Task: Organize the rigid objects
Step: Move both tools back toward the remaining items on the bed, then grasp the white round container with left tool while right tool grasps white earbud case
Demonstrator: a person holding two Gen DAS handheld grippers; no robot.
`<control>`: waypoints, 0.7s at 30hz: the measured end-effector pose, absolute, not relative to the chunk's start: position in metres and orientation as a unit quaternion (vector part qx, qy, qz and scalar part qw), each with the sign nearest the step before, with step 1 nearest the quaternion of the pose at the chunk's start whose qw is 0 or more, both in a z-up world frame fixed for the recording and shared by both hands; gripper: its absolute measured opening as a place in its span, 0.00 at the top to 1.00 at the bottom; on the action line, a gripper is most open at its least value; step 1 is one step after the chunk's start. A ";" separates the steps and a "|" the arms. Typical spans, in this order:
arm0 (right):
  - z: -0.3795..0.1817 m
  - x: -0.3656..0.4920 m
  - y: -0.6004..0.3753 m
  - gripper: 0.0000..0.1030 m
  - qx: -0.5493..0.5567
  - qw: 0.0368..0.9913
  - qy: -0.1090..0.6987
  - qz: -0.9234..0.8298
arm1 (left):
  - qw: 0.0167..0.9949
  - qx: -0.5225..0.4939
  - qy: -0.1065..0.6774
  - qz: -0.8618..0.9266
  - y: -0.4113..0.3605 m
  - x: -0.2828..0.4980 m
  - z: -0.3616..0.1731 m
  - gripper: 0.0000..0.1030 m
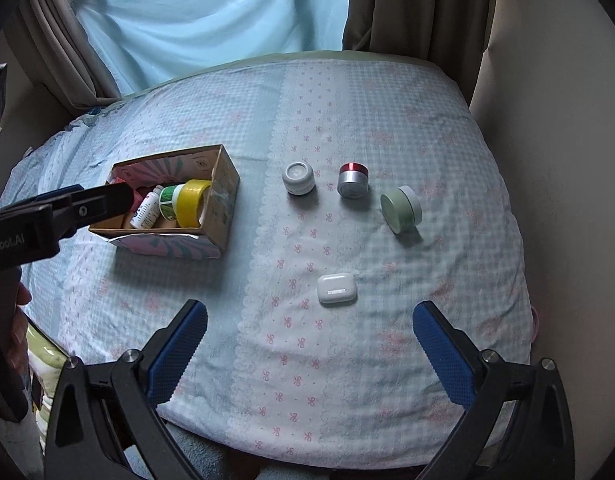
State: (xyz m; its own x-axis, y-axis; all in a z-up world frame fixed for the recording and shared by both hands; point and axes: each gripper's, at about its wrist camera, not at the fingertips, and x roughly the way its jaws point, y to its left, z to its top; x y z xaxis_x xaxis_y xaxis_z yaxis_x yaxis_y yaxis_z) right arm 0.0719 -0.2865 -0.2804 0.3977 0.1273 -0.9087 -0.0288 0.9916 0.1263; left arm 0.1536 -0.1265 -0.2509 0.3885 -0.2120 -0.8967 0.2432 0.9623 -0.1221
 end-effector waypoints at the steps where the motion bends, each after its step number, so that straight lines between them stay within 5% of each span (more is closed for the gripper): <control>1: -0.287 0.072 -0.290 0.00 0.046 0.832 0.551 0.047 | 0.830 0.017 0.540 -0.140 -0.133 0.160 -0.259 0.00; 17: -0.423 0.109 -0.309 0.00 0.061 0.812 0.580 0.012 | 0.800 0.083 0.573 -0.156 -0.212 0.277 -0.420 0.01; 21: -0.453 0.120 -0.302 0.00 0.051 0.814 0.579 0.002 | 0.801 0.089 0.575 -0.138 -0.218 0.299 -0.457 0.08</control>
